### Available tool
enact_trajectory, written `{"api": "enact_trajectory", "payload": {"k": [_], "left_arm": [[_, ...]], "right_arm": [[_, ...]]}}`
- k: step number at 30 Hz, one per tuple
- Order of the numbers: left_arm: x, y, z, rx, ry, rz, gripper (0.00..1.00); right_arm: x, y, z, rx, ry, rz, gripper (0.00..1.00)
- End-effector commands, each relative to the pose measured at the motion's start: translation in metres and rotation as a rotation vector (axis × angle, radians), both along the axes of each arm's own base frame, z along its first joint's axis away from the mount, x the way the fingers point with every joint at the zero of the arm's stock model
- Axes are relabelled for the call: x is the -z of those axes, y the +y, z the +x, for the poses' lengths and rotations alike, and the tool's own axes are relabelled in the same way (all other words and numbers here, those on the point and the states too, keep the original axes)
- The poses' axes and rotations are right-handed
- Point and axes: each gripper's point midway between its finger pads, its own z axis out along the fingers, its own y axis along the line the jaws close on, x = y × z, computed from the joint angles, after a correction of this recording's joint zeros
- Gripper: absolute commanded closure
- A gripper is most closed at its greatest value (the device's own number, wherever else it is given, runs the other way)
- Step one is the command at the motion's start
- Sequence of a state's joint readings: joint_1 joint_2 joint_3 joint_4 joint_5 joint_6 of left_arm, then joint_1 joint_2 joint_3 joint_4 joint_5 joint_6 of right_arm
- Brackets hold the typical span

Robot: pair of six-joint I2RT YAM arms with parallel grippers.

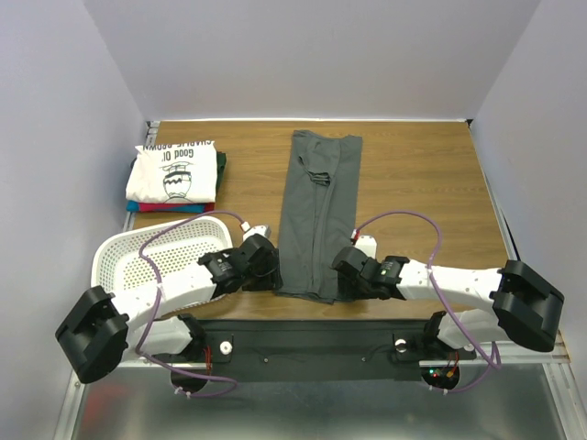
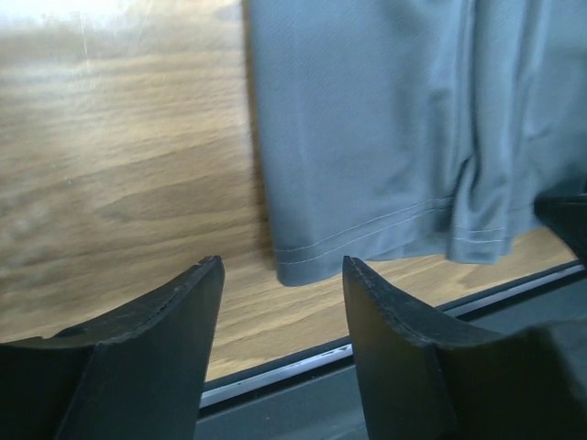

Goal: Fold and stack the t-shirts
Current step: Fold the tshirt

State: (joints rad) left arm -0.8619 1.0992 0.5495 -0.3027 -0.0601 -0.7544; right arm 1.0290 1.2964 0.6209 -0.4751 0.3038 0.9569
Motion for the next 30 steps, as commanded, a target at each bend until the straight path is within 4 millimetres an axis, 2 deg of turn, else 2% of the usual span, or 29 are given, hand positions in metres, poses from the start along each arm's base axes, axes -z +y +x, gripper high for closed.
{"api": "enact_trajectory", "payload": {"k": [1,9,18,25,28,30], "left_arm": [[0.007,0.005,-0.002,-0.027,0.01,0.026,0.37],[0.014,-0.006,-0.004,0.006,0.026,0.014,0.39],[0.019,-0.009,-0.01,0.025,0.05,0.016,0.62],[0.024,-0.013,-0.019,0.041,0.071,-0.016,0.71],[0.026,-0.012,-0.021,0.04,0.075,-0.016,0.75],[0.027,-0.012,-0.021,0.043,0.073,-0.02,0.81]], "right_arm": [[0.001,0.011,0.001,-0.006,-0.002,0.025,0.4],[0.002,0.015,0.003,-0.019,-0.002,0.018,0.4],[-0.004,0.025,0.004,-0.032,-0.009,0.044,0.42],[0.0,0.03,-0.002,-0.044,0.006,0.05,0.47],[0.0,0.032,-0.003,-0.049,0.005,0.054,0.5],[0.0,0.033,-0.004,-0.052,0.007,0.055,0.56]]}}
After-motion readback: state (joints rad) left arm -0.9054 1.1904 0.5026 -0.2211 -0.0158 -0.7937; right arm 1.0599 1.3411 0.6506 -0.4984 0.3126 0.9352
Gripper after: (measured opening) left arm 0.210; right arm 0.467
